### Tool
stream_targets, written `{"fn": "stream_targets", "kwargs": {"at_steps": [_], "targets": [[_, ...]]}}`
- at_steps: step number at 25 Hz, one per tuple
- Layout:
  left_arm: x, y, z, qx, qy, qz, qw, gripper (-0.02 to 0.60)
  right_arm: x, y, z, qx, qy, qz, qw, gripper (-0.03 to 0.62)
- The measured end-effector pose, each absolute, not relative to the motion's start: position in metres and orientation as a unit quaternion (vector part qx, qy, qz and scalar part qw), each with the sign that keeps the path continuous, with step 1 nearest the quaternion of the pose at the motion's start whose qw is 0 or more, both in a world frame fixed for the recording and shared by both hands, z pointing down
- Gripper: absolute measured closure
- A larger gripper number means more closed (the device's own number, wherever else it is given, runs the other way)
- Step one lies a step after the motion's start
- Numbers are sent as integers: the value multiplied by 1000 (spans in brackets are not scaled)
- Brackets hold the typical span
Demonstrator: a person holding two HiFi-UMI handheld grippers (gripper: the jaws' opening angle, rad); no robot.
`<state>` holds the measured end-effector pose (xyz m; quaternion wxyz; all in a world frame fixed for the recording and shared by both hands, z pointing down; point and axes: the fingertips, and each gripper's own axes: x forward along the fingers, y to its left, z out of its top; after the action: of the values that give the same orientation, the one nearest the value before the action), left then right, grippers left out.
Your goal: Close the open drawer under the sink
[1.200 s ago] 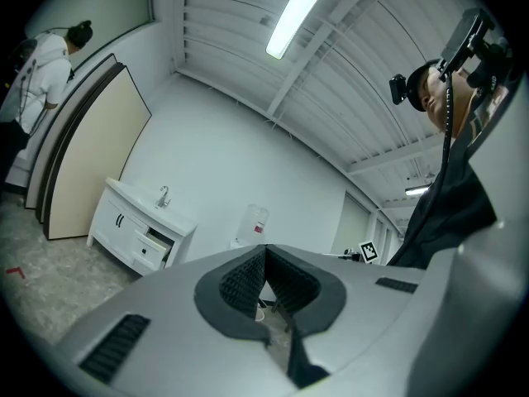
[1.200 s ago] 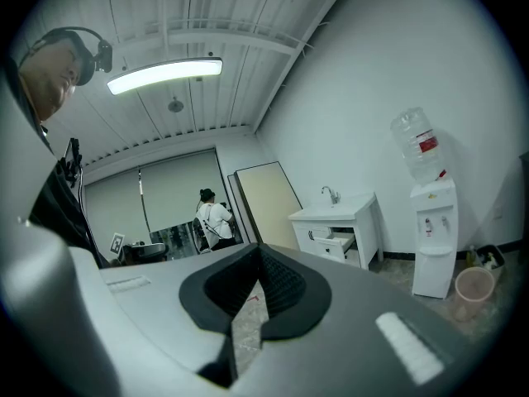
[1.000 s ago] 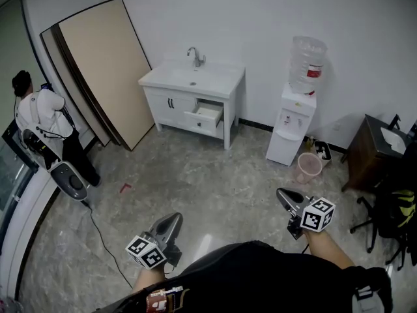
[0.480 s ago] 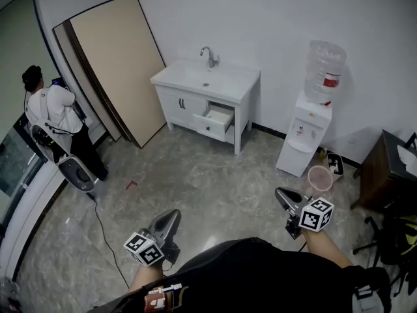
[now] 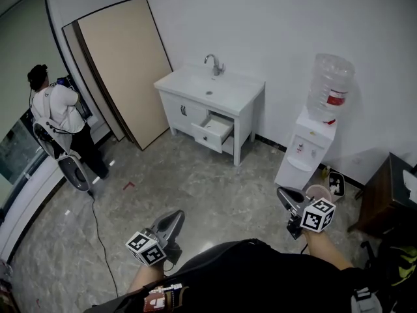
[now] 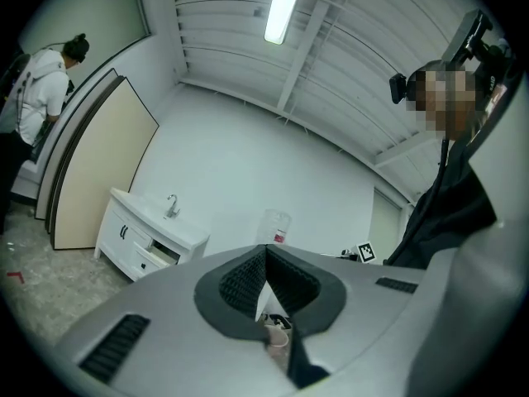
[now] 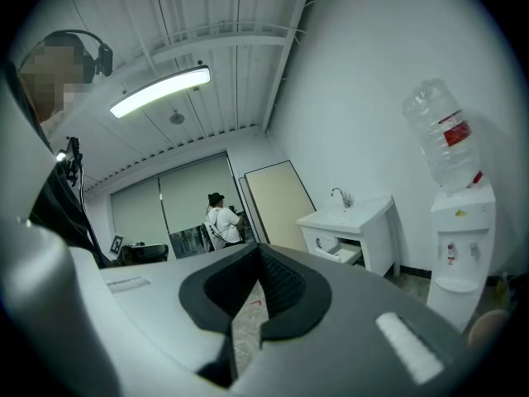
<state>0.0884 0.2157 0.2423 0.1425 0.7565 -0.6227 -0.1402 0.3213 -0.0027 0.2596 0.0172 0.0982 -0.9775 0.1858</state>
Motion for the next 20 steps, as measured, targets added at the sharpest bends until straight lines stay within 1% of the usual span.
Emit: {"fn": "stream_targets", "kwargs": {"at_steps": [7, 11, 15, 20], "targets": [[98, 171, 246, 760, -618, -128, 155, 580, 351, -42, 282, 126, -970, 206, 17, 592], [94, 144, 252, 773, -599, -129, 164, 580, 348, -58, 288, 145, -966, 211, 20, 592], [71, 123, 261, 783, -583, -138, 170, 580, 333, -69, 285, 163, -966, 201, 22, 592], [25, 90, 258, 800, -558, -146, 164, 580, 305, -87, 276, 199, -961, 189, 24, 592]]}}
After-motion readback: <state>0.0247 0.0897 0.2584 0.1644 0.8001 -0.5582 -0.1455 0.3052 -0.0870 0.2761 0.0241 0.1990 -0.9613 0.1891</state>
